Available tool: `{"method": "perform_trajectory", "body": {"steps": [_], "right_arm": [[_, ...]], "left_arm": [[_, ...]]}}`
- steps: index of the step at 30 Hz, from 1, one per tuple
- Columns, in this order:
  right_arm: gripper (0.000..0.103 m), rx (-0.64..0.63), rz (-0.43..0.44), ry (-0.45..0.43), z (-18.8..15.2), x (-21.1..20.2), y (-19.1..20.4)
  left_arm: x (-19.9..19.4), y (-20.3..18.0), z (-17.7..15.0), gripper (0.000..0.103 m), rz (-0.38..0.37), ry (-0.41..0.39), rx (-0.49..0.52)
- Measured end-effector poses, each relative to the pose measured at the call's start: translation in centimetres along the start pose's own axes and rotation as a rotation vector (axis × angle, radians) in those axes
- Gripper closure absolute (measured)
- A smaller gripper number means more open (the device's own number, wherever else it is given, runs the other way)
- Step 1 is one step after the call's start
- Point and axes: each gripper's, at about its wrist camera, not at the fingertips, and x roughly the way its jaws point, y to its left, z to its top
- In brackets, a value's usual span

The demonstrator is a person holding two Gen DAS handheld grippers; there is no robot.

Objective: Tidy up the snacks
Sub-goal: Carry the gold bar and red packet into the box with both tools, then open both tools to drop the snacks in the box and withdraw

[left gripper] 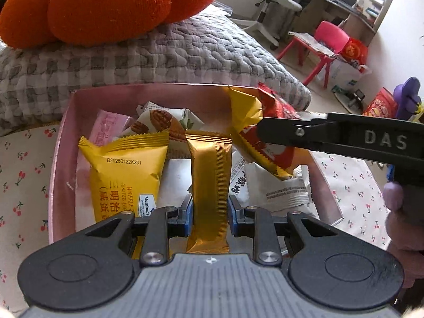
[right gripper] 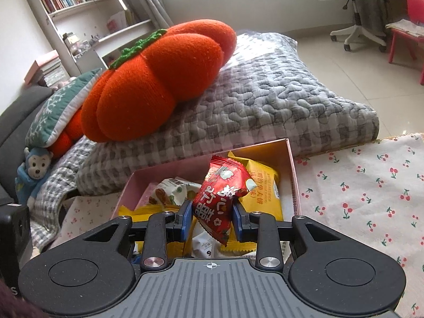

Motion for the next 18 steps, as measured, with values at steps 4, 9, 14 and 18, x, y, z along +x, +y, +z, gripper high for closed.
{"method": "perform_trajectory", "body": {"steps": [4, 9, 14, 18], "right_arm": [[0.073, 0.001, -0.006, 0.001, 0.13, 0.46, -0.02], [0.072, 0.003, -0.008, 0.0, 0.38, 0.82, 0.01], [0.066, 0.004, 0.001, -0.006, 0.45, 0.67, 0.28], [0.057, -0.014, -0.001, -0.008, 0.53, 0.25, 0.67]], "left_arm": [[0.3, -0.33, 0.05, 0.079, -0.02, 0.018, 0.026], [0.46, -0.64, -0.34, 0.078, -0.027, 0.006, 0.058], [-0.02, -0.55, -0.44, 0.066, -0.037, -0.037, 0.034], [-0.47, -0.63, -0.32, 0.048, -0.023, -0.047, 0.034]]}}
